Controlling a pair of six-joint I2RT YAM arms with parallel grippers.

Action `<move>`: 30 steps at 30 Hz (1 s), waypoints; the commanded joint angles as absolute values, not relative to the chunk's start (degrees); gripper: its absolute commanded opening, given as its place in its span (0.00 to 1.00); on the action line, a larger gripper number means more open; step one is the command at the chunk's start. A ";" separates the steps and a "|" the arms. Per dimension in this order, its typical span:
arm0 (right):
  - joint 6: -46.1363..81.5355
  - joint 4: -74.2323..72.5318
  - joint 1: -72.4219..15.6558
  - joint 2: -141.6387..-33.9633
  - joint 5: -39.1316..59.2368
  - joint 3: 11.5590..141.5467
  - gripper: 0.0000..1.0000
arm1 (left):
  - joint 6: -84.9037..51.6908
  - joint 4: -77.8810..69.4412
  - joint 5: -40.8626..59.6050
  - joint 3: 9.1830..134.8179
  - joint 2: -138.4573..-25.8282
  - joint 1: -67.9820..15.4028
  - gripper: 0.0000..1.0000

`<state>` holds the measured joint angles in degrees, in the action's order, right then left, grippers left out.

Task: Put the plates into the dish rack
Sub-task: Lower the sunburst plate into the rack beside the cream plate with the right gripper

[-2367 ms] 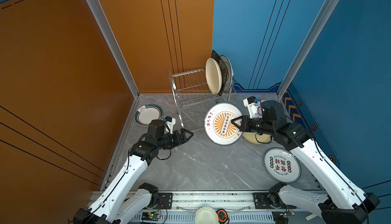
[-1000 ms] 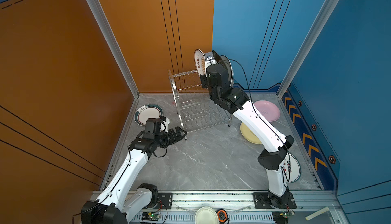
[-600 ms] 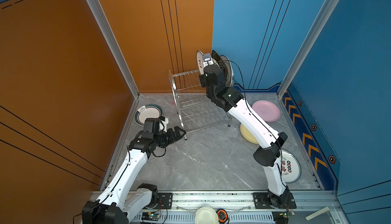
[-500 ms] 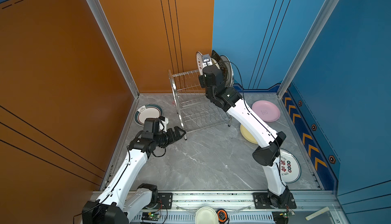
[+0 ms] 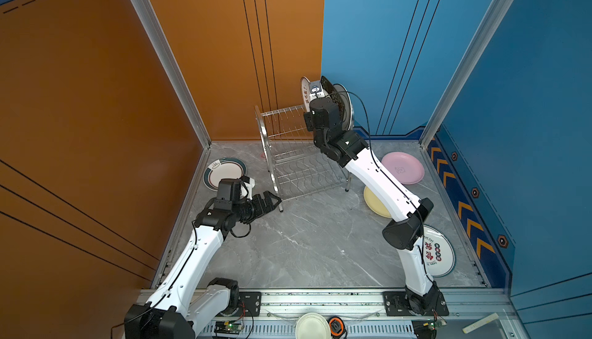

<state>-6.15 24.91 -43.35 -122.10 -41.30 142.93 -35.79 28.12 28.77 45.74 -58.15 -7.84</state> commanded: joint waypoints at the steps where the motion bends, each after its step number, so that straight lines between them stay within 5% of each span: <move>1: -4.87 22.78 -42.68 -122.17 -42.77 142.72 0.02 | -34.90 28.88 29.93 46.11 -57.70 -7.38 0.98; 21: -1.45 26.67 -42.59 -121.48 -41.22 139.09 0.05 | -34.96 29.14 29.99 45.80 -57.33 -7.11 0.98; 30: -1.58 26.81 -42.77 -120.13 -40.94 137.86 0.23 | -35.16 29.10 29.75 45.37 -56.78 -7.10 0.98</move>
<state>-2.48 27.33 -42.74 -122.10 -40.91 138.58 -35.81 28.14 28.80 45.71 -57.82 -7.49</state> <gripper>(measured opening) 0.221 0.982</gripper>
